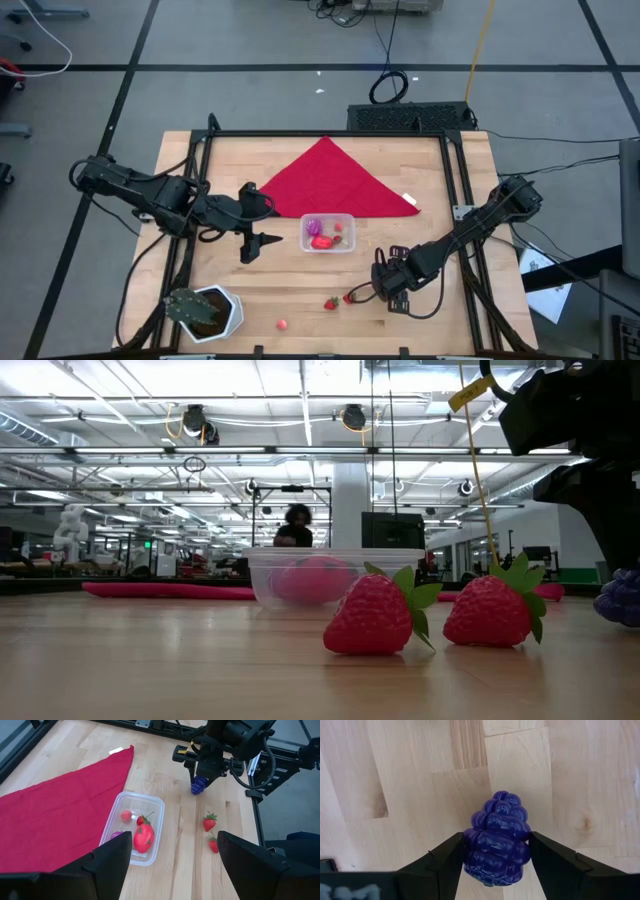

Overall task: Pick and placing Produce into tupperware
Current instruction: Put the violet grape in the transparent bin

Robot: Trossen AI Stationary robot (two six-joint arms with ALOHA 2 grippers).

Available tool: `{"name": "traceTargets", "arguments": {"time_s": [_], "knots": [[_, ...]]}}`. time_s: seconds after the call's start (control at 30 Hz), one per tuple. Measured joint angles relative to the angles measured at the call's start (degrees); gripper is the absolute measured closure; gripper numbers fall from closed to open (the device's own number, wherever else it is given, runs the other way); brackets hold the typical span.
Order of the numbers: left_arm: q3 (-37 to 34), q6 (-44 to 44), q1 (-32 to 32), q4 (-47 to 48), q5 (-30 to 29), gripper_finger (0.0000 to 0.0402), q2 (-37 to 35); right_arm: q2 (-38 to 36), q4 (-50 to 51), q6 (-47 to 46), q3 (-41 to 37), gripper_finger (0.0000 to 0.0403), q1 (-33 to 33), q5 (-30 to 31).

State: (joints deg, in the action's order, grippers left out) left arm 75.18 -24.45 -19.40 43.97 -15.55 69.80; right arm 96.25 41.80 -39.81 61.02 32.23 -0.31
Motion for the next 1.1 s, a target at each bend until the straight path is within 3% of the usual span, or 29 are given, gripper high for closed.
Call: {"name": "traceTargets", "arguments": {"time_s": [0.87,1.1], "knots": [[0.0,0.2,0.0,0.0,0.0,0.0105,0.0,-0.2,-0.2,1.5,-0.1,0.019,0.0,-1.5],[0.0,0.2,0.0,0.0,0.0,0.0105,0.0,0.1,0.2,1.1,-0.3,0.0144,0.0,-1.3]]}}
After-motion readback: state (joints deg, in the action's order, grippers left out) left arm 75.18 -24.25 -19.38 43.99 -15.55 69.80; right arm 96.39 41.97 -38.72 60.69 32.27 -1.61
